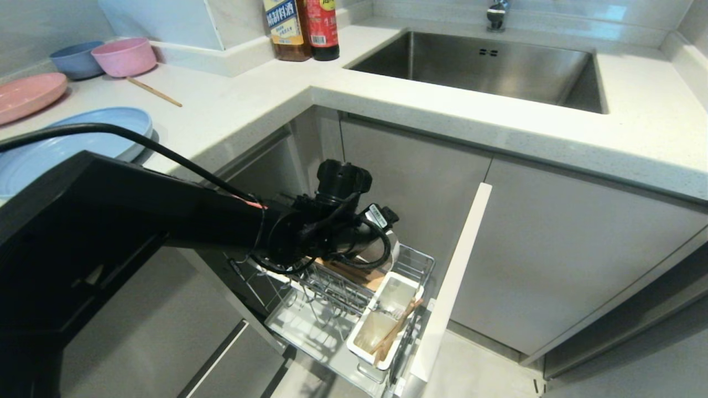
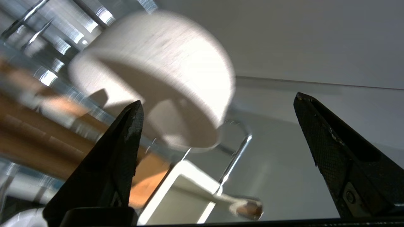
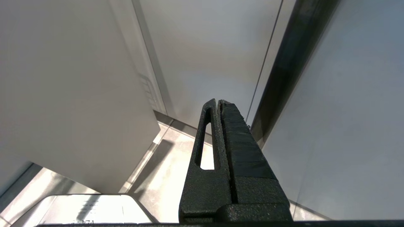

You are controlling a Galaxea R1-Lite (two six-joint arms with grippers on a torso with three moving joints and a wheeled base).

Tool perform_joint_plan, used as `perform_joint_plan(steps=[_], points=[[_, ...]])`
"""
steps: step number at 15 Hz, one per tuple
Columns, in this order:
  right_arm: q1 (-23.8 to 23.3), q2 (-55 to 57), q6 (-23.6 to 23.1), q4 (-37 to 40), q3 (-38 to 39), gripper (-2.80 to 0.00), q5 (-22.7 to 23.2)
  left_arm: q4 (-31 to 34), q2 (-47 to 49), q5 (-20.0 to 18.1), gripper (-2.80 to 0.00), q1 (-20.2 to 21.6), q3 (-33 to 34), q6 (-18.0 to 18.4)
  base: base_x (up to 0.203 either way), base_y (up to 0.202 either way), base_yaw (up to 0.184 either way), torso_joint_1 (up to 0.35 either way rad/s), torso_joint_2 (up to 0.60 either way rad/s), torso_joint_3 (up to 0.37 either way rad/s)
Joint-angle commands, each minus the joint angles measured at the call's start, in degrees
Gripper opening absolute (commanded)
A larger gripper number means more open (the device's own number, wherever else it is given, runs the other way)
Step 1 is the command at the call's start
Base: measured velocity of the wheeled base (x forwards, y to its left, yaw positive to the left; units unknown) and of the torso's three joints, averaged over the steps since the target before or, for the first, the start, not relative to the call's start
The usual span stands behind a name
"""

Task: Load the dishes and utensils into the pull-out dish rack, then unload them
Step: Take the bowl out of the cupboard

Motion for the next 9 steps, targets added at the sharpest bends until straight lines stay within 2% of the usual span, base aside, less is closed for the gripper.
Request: perform_joint_plan(steps=[1,4,9], points=[[0.0,0.0,0.0,0.0,0.1,-2.8,0.0,-1.8,1.1,-0.1,0.0,0.2,-0.8,1.1,0.0,0.0,0.0,0.0,0.0,0.0],[0.0,0.0,0.0,0.0,0.1,-2.8,0.0,-1.7,2.1,-0.3,0.0,0.4,-1.7,1.2,0.0,0.0,0.0,0.0,0.0,0.0],[0.0,0.0,0.0,0.0,0.1,-2.8,0.0,-1.9,2.7,-3.0,0.0,0.6,-1.9,1.2,0.0,0.0,0.0,0.0,0.0,0.0]])
